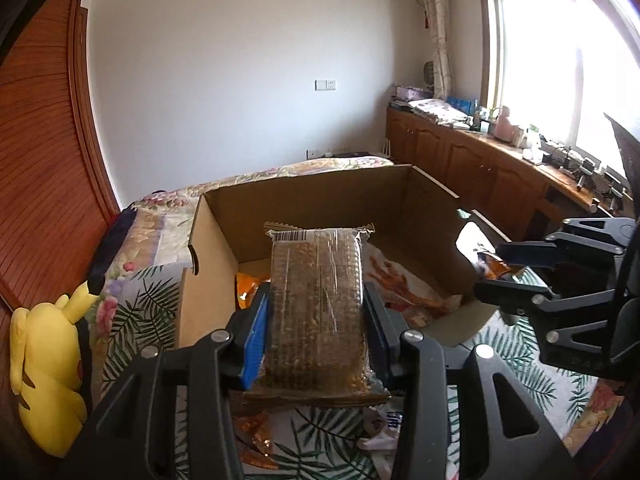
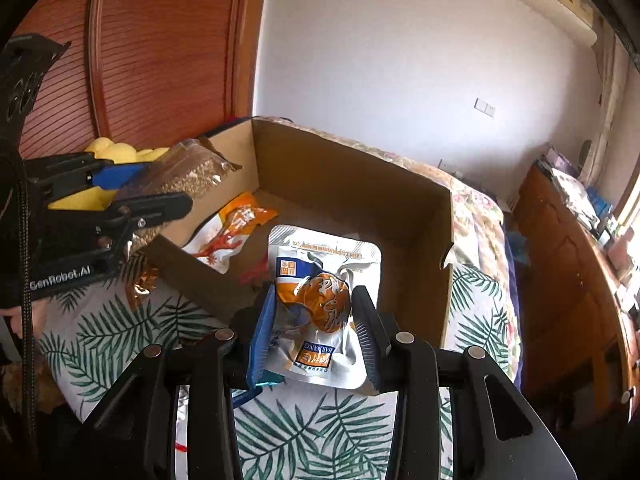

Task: Organize snacks
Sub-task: 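Carry both packs over the cardboard box and open both tools to drop them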

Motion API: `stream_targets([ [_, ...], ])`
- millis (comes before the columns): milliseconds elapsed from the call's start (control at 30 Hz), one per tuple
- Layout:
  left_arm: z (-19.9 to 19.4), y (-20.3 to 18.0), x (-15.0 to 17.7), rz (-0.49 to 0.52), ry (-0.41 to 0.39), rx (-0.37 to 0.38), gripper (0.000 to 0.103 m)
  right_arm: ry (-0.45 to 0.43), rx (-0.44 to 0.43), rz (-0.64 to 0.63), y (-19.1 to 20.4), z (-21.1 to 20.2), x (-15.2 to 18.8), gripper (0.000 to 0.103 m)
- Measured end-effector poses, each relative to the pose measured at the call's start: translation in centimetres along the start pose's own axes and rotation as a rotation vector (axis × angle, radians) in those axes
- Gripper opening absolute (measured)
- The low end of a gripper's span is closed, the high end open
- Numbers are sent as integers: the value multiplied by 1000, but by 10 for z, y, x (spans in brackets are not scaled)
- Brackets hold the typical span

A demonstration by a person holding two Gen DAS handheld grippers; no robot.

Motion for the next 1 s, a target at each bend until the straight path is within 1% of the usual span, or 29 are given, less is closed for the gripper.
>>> stream_targets([
  [200, 16, 14, -8, -40, 37, 6, 42, 18, -2, 13, -4, 9, -4, 39],
  [333, 22, 13, -14, -40, 48, 1, 43, 14, 18, 13, -5, 10, -12, 39],
  [467, 27, 13, -20, -53, 58, 17, 43, 13, 28, 25, -7, 14, -20, 39],
  [667, 41, 16, -26, -77, 75, 31, 43, 8, -4, 96, -12, 27, -25, 39],
  [867, 44, 13, -26, -70, 68, 31, 47, 9, -2, 121, -16, 38, -24, 39],
  [967, 42, 12, -26, -69, 54, 34, 50, 11, -23, 145, -20, 41, -22, 39],
  [1000, 40, 11, -26, -70, 48, 39, 52, 13, -26, 153, -22, 42, -21, 42],
])
Point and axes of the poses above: each gripper's, at about its wrist camera, not at the fingertips, and z roughly the way its jaws point, y to its left, x to its underside, the point moved 5 cm from there along z, roughly the way its jaws point, and after that the axes turned 14 degrees about y, right-handed, at the moved point
